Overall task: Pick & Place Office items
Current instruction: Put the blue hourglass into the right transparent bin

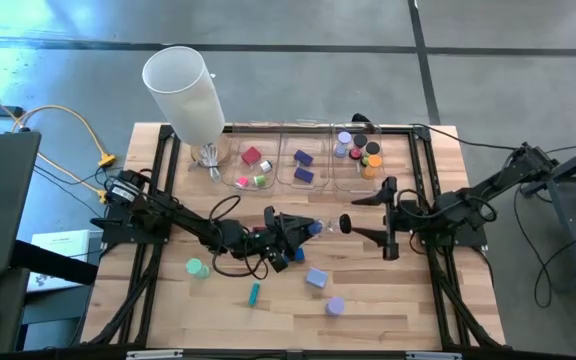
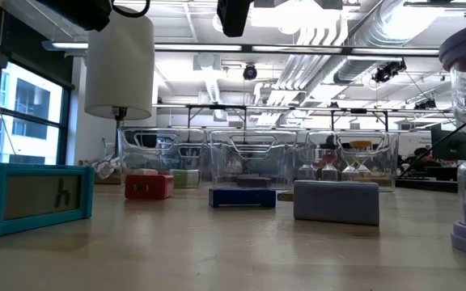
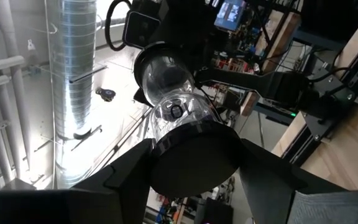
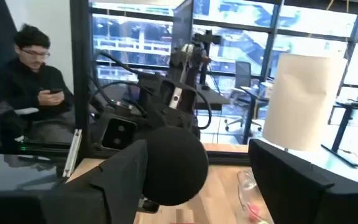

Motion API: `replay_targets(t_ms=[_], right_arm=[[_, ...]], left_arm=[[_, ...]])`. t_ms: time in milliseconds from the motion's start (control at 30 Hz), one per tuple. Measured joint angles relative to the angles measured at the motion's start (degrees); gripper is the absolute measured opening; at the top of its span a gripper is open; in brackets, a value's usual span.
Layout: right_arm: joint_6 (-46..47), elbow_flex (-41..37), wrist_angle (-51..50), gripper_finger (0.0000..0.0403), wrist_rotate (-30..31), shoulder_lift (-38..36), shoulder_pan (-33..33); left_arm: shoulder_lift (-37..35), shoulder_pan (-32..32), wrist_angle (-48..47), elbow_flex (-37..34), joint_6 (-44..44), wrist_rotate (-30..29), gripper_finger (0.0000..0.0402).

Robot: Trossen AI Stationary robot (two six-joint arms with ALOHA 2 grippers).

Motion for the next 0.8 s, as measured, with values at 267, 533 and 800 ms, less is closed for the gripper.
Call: replay_targets(t_ms=[267, 533, 800], right_arm=[[2.78, 0.00, -1.18, 0.0327, -0.96, 0.04, 0.00], [5.11, 0.00, -0.27, 0.0377, -0.55, 0.54, 0.25], [6.26, 0.00, 0.67, 0.0344, 1.15, 3.31, 1.13]], left_arm=[[0.00, 0.00, -0.09, 0.00, 0.00, -0.04, 0.0199], [0.00, 0.00, -0.09, 0.02, 0.00, -0.24, 0.0199], [0.00, 0.00, -0.11, 0.02, 0.00, -0.22, 0.0199]])
